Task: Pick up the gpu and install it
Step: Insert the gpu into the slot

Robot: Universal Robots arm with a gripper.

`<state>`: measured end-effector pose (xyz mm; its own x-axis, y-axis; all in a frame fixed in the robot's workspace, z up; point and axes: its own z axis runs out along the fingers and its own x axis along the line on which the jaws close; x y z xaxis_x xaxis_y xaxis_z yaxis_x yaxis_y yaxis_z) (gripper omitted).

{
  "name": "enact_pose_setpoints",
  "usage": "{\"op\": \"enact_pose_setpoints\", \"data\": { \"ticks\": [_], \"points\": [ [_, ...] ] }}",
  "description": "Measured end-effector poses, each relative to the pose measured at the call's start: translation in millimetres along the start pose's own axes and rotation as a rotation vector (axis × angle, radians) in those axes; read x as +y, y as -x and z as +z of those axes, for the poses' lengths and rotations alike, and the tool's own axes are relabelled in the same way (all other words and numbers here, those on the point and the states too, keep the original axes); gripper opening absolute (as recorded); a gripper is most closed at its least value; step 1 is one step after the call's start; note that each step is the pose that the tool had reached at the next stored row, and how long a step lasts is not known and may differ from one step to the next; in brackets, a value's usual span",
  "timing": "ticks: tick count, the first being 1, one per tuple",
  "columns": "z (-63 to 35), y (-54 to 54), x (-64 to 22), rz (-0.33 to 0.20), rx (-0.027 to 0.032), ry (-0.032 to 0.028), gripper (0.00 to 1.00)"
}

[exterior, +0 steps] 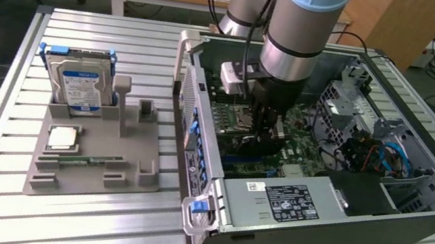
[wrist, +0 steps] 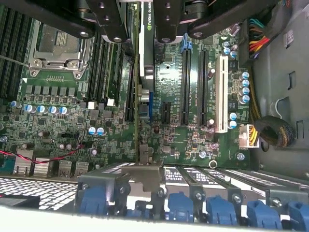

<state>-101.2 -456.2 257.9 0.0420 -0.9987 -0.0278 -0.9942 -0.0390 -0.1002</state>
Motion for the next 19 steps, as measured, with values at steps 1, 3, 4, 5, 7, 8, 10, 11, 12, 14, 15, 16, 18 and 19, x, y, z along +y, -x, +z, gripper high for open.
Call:
{"op": "enact_pose_setpoints", "data": {
  "ticks": [1, 3, 4, 5, 7, 8, 10, 11, 12, 14, 15, 16, 18, 19],
  "points": [
    [0.0, 0.0, 0.0, 0.000, 0.0001, 0.0000, 0.26],
    [0.0, 0.0, 0.0, 0.000, 0.0000, 0.0000, 0.26],
    [0.0, 0.0, 0.0, 0.000, 0.0000, 0.0000, 0.26],
    [0.0, 0.0, 0.0, 0.000, 0.0001, 0.0000, 0.26],
    [0.0, -0.3, 0.2, 0.001, 0.0001, -0.0001, 0.26],
    [0.0, -0.4, 0.2, 0.002, 0.0002, 0.0000, 0.26],
    [0.0, -0.6, 0.1, 0.004, 0.0004, -0.0001, 0.26],
    [-0.1, -1.0, 0.1, 0.005, 0.0006, -0.0001, 0.26],
    [-0.1, -1.2, 0.1, 0.007, 0.0008, -0.0002, 0.26],
    [-0.1, -1.4, 0.1, 0.010, 0.0012, -0.0003, 0.26],
    [-0.3, -1.4, 0.1, 0.012, 0.0014, -0.0004, 0.26],
    [-0.8, -1.4, 0.1, 0.013, 0.0017, -0.0003, 0.26],
    [-1.3, -1.4, -0.1, 0.019, 0.0027, -0.0006, 0.26],
    [-1.3, -1.5, -0.1, 0.023, 0.0040, -0.0007, 0.26]
  ]
}}
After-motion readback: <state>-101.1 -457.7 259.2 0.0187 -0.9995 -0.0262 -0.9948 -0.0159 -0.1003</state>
